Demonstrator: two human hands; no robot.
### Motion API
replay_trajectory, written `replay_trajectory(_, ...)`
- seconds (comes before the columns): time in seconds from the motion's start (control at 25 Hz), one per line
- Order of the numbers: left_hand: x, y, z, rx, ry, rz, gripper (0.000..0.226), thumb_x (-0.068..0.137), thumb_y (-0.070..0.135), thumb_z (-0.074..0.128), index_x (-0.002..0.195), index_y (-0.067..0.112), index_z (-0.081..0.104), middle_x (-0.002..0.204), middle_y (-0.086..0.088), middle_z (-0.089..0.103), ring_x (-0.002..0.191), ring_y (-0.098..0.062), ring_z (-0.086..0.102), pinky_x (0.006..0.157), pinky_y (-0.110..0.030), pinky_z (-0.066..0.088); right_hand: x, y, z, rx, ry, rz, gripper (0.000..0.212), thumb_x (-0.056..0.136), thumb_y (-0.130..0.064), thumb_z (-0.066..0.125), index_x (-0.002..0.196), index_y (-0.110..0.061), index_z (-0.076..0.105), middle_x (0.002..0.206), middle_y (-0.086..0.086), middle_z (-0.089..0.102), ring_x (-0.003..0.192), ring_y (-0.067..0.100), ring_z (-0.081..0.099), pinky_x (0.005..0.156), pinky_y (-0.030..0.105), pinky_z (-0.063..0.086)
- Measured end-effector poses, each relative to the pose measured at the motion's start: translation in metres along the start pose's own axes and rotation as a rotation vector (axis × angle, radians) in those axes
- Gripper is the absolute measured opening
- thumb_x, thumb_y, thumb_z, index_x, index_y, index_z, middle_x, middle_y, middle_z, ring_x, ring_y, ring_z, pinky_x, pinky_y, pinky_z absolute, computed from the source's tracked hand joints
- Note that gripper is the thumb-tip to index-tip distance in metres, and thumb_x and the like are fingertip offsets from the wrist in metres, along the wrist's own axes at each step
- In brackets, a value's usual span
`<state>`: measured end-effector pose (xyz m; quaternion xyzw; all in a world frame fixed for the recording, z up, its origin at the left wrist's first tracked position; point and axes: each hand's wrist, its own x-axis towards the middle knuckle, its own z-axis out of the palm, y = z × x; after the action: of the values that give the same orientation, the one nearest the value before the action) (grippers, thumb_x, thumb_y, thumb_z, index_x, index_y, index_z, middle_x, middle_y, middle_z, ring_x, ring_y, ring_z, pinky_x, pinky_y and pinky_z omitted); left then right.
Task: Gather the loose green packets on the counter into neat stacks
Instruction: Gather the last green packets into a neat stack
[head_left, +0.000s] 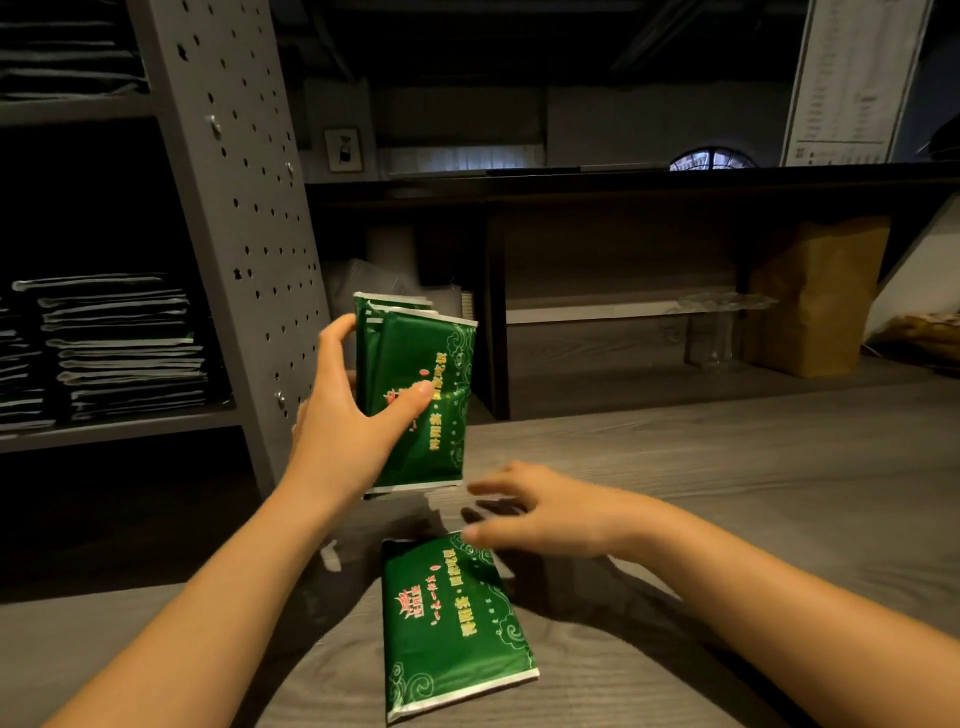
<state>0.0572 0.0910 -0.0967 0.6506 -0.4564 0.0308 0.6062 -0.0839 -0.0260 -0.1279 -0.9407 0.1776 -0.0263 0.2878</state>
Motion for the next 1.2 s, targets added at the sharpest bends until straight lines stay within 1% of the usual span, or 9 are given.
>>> replay_trajectory(0.12,0.002,-0.002,-0.003,0.039,0.024,0.016,0.071,0.08,0.03,0.071,0.136,0.034,0.027,0.099,0.031,0.046,0.091,0.011,0.047,0.093,-0.051,0.048,-0.002,-0.015,0.01,-0.238,-0.099,-0.026,0.074,0.083,-0.056,0.058,0.144,-0.021,0.032,0.145,0.001,0.033,0.133,0.019,0.029,0.112,0.039,0.029)
replay_trajectory(0.32,0.002,-0.004,0.001,-0.004,0.025,0.0,0.071,0.081,0.027,0.07,0.138,0.032,0.026,0.1,0.028,0.043,0.095,0.007,0.047,0.093,-0.047,0.049,-0.004,-0.019,0.007,-0.065,-0.041,0.008,0.06,0.078,-0.038,0.073,0.127,-0.019,0.043,0.125,0.0,0.049,0.113,0.017,0.047,0.098,0.033,0.042)
replay_trajectory(0.52,0.003,-0.006,0.002,-0.113,0.038,-0.071,0.071,0.084,0.023,0.067,0.139,0.032,0.023,0.113,0.008,0.052,0.102,-0.014,0.058,0.091,-0.044,0.051,0.0,-0.001,-0.002,0.183,0.316,-0.012,0.066,0.074,-0.013,0.078,0.127,-0.024,0.041,0.113,0.004,0.058,0.101,0.022,0.059,0.092,0.038,0.05)
replay_trajectory(0.68,0.007,-0.008,0.0,-0.183,0.057,-0.113,0.071,0.086,0.022,0.064,0.141,0.03,0.02,0.129,0.0,0.049,0.11,-0.021,0.058,0.09,-0.041,0.051,-0.004,0.006,-0.021,0.689,0.578,-0.122,0.078,0.078,0.003,0.069,0.139,-0.03,0.033,0.117,-0.001,0.056,0.097,0.011,0.063,0.077,0.021,0.055)
replay_trajectory(0.8,0.006,-0.011,0.006,-0.167,-0.001,-0.154,0.068,0.086,0.026,0.065,0.142,0.026,0.027,0.128,0.002,0.052,0.113,-0.022,0.056,0.096,-0.047,0.048,-0.006,0.004,-0.024,0.941,0.673,-0.254,0.054,0.084,0.0,0.063,0.129,-0.025,0.046,0.106,0.002,0.068,0.096,0.017,0.068,0.078,0.032,0.057)
replay_trajectory(0.92,-0.004,-0.007,0.019,-0.186,-0.073,-0.153,0.058,0.089,0.022,0.061,0.139,0.023,0.032,0.114,0.01,0.057,0.104,-0.009,0.058,0.093,-0.035,0.051,-0.003,-0.004,-0.015,0.945,0.655,-0.311,0.024,0.09,-0.001,0.056,0.107,-0.017,0.061,0.096,0.001,0.072,0.09,0.015,0.069,0.075,0.032,0.058)
replay_trajectory(1.04,-0.014,-0.002,0.036,-0.316,-0.107,-0.197,0.042,0.097,0.021,0.046,0.135,0.022,0.029,0.112,0.008,0.056,0.09,0.002,0.056,0.071,-0.013,0.052,0.005,-0.009,-0.001,0.789,0.764,-0.301,0.024,0.09,-0.008,0.058,0.108,-0.024,0.06,0.109,0.006,0.065,0.101,0.014,0.064,0.091,0.039,0.053)
replay_trajectory(1.12,-0.02,0.0,0.043,-0.394,-0.136,-0.233,0.04,0.1,0.027,0.035,0.138,0.021,0.025,0.107,0.005,0.055,0.086,0.0,0.056,0.062,-0.012,0.05,0.01,-0.008,0.008,0.7,0.823,-0.243,0.034,0.09,-0.013,0.059,0.114,-0.036,0.052,0.126,0.001,0.05,0.117,0.012,0.052,0.104,0.04,0.043)
replay_trajectory(1.2,-0.025,0.001,0.049,-0.414,-0.169,-0.221,0.05,0.098,0.029,0.038,0.143,0.021,0.019,0.108,0.006,0.055,0.091,0.0,0.056,0.064,-0.011,0.051,0.011,-0.009,0.013,0.687,0.788,-0.267,0.046,0.092,-0.015,0.058,0.128,-0.037,0.042,0.136,-0.003,0.04,0.126,0.009,0.043,0.109,0.038,0.037)
